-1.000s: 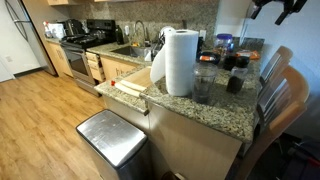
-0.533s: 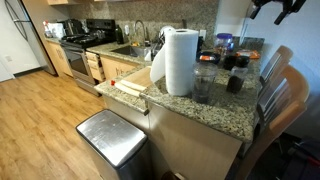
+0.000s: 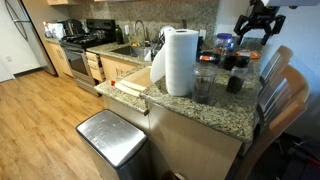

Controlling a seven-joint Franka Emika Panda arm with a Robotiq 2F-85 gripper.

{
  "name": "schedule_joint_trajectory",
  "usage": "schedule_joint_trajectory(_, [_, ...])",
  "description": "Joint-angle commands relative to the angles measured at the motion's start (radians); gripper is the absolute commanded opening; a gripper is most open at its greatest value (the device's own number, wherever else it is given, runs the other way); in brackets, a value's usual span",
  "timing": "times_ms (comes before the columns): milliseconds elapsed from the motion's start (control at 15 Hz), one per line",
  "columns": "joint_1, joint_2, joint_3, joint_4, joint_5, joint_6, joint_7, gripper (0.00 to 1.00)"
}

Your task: Move the pepper shaker forward

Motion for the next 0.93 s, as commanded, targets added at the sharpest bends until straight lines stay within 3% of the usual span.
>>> schedule_joint_trajectory(0, [0.029, 0.005, -0.025, 0.003, -0.01, -0.003, 0.008, 1.0])
schedule_joint_trajectory(400, [0.019, 0.055, -0.011, -0.001, -0.146, -0.089, 0.108, 1.0])
schedule_joint_trajectory(867, [0.038, 0.056, -0.03, -0.003, -0.138, -0.073, 0.102, 1.0])
